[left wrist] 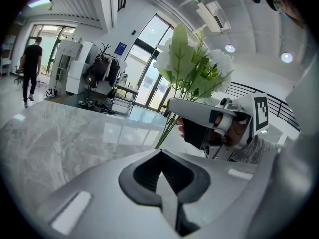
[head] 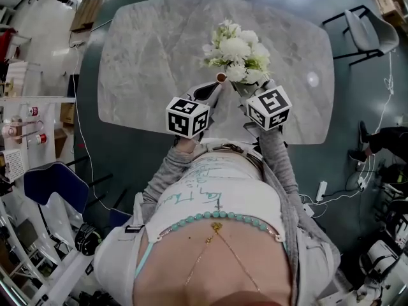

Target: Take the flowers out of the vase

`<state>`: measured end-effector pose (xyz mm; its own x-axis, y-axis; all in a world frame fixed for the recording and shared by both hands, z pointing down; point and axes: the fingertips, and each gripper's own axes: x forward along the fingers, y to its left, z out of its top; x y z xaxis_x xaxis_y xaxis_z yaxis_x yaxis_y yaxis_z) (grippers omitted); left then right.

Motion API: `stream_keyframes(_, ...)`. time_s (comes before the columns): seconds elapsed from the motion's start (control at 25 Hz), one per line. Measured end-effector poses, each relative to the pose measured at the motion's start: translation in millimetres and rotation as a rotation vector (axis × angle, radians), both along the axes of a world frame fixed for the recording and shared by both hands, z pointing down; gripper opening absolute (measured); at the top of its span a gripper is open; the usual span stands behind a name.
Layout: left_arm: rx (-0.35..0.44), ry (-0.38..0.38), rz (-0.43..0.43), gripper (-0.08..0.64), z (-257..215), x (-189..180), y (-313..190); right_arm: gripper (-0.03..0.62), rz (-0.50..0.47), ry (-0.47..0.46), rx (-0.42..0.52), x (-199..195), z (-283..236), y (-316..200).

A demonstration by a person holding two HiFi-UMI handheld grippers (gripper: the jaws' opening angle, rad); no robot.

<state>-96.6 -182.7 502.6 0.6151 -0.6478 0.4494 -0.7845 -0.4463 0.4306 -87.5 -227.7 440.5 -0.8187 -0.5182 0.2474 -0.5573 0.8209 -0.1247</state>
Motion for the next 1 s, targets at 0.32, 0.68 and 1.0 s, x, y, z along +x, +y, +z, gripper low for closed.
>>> stream_keyframes(0.32,0.001,0.005,-0.009,0.0,-2.2,5.0,-0.6,0.035,-0.016,-0.029,0.002,6.9,-16.5,-2.0)
stream_keyframes(0.68,-0.004,0.017,0.002,0.0,1.4,6.2,1.6,0.035,-0.039,-0.082,0.004,5.1,-40.7,-1.4)
stream_keyframes(1.0,0.001,0.028,0.013,0.0,2.1,13.1,-1.0,0.035,-0.04,-0.069,0.0,9.4,-52.8,2.0)
